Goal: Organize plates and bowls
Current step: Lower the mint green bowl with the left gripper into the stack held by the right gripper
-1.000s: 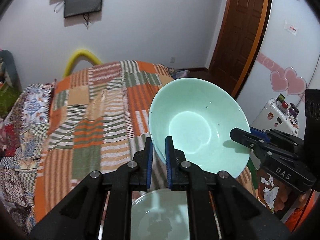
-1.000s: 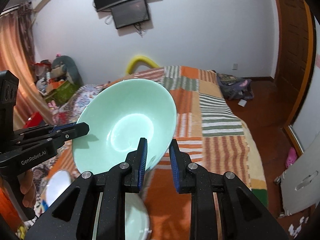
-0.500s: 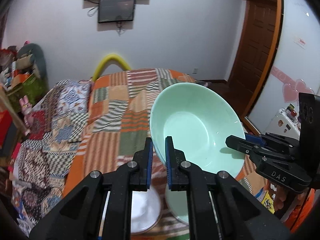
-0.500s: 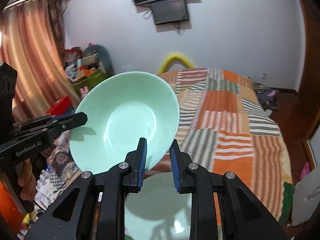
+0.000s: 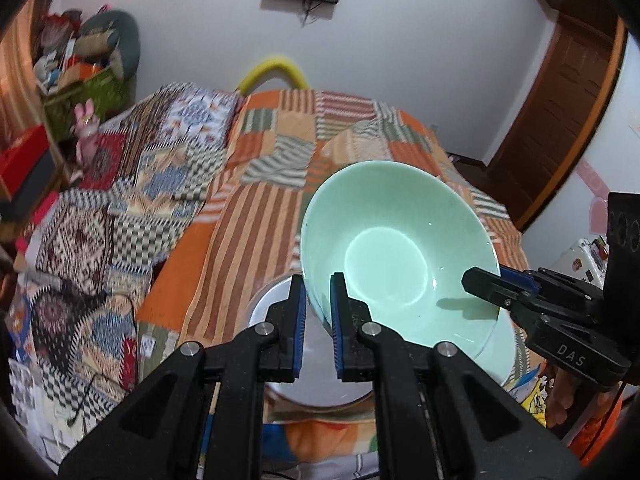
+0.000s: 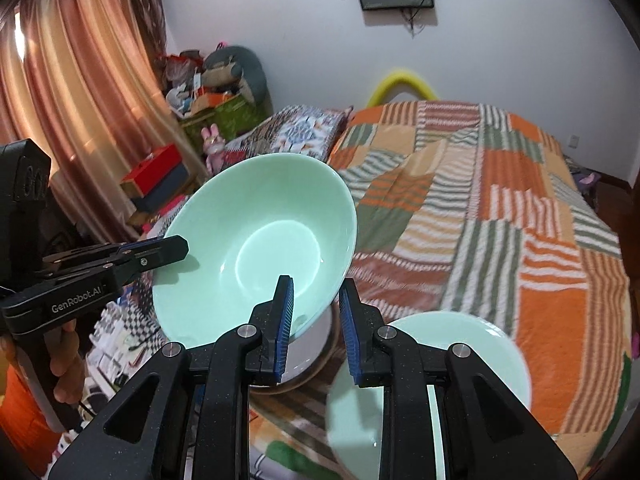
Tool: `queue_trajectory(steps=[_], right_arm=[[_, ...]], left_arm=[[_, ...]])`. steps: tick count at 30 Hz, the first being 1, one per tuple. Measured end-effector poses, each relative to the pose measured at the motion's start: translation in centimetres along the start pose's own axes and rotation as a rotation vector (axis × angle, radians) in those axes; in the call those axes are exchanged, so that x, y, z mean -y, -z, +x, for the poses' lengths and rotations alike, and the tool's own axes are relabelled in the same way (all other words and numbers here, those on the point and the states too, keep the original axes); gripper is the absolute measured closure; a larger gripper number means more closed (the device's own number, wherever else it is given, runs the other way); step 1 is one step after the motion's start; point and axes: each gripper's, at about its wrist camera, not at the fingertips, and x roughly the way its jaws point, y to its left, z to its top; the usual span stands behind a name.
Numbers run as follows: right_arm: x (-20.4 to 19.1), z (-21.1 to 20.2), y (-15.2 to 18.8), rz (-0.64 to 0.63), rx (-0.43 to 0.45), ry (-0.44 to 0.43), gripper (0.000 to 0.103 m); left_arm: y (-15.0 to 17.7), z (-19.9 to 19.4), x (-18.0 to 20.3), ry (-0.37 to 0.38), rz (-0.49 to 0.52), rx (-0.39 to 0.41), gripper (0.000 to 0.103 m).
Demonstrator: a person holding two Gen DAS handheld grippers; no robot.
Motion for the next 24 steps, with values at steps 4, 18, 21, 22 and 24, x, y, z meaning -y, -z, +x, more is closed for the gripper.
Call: queue_trajectory(steps=[4, 18, 21, 22, 24], right_arm=[[-1.0, 1.6, 0.7, -0.004, -0.038, -0.012, 0.082], [-2.1, 5.9, 3.6, -0.028, -0.19, 0.007, 0.082], [-2.1, 6.3, 3.8, -0.033, -0.2, 0.02, 0.082], [-2.1, 6.5, 3.8, -0.036, -0.203, 0.023, 0.082], [-2.1, 6.7, 3.9, -0.036, -0.211, 0.025, 0.082]], left_arm=[[1.5, 1.3, -1.6, -0.016, -0.027, -0.038, 0.093], [5.0, 5.9, -4.4, -0.024, -0.114, -0.148, 0.093], [5.3, 6.6, -4.5, -0.026, -0.12, -0.162, 0.093], [5.4, 6.8, -4.5, -0.028, -0.122, -0.166, 0.093], [5.6, 7.0, -4.5, -0.035, -0.122, -0.169, 0.093]])
